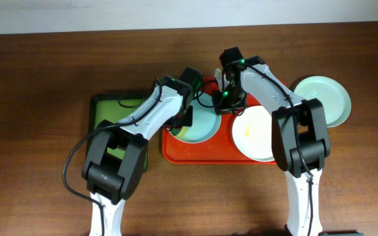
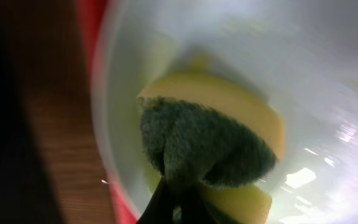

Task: Clean dirty plates on tray and stack at the side
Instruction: 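Scrub the light blue plate with the sponge in the left gripper, then carry the light blue plate right and stack it on the pale green plate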

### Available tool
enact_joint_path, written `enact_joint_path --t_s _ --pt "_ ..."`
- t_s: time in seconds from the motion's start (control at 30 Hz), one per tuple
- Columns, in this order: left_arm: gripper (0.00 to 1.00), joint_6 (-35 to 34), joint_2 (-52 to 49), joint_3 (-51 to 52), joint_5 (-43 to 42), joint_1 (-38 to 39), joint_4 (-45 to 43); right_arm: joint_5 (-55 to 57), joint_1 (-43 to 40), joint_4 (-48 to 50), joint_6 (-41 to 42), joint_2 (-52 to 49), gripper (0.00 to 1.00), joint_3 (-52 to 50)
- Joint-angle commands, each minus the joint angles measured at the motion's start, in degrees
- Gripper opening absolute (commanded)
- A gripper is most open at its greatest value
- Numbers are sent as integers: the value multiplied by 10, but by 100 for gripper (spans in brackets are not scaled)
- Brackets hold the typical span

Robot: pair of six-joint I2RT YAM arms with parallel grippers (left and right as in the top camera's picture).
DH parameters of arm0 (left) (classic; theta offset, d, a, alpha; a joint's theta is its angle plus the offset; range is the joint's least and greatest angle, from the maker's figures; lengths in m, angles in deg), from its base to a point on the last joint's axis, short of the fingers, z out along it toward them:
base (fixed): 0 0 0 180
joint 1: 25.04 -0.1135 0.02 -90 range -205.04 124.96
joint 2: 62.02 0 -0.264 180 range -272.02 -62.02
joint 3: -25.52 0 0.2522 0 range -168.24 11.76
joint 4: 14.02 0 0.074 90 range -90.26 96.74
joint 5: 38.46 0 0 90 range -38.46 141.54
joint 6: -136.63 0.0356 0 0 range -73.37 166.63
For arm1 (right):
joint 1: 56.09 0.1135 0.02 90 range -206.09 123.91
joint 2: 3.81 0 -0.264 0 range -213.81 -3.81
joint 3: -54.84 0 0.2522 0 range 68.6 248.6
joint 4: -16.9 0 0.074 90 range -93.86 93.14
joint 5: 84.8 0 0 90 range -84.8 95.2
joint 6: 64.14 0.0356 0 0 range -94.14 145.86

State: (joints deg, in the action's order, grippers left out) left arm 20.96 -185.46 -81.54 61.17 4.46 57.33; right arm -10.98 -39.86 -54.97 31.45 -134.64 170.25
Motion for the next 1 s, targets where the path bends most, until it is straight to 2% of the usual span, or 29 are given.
enact_joint_path --t_s 0.0,0.07,0.17,0.23,0.3,0.47,0.6,0.73,0.8,0.87,0.97 --pt "0 9 -9 -43 97 -18 24 19 2 1 -7 -8 4 -10" --pt "0 9 -9 -88 68 -22 36 19 2 3 -7 -8 4 -10" --pt "0 9 -17 -97 -146 -23 -20 19 2 9 -7 -8 4 -10" --pt "0 9 -35 -81 -232 -23 -56 19 2 9 -7 -8 4 -10" --pt "0 9 -60 -76 -221 -23 -54 18 2 9 -7 -8 4 -10" --pt "0 9 -73 -79 7 -27 14 33 -1 5 -7 -8 4 -4" --pt "0 -21 -66 -110 83 -42 67 33 -6 -28 -7 -7 4 39" --pt "0 -21 -32 -149 61 -47 98 90 -5 -85 -7 0 4 112" --pt "0 -21 10 -155 15 -54 100 139 -5 -128 -7 3 4 161" --pt "0 -19 75 -155 -55 -82 105 206 -4 -183 -7 9 4 225" --pt "0 -14 133 -155 -50 -137 163 328 14 -269 10 25 4 322"
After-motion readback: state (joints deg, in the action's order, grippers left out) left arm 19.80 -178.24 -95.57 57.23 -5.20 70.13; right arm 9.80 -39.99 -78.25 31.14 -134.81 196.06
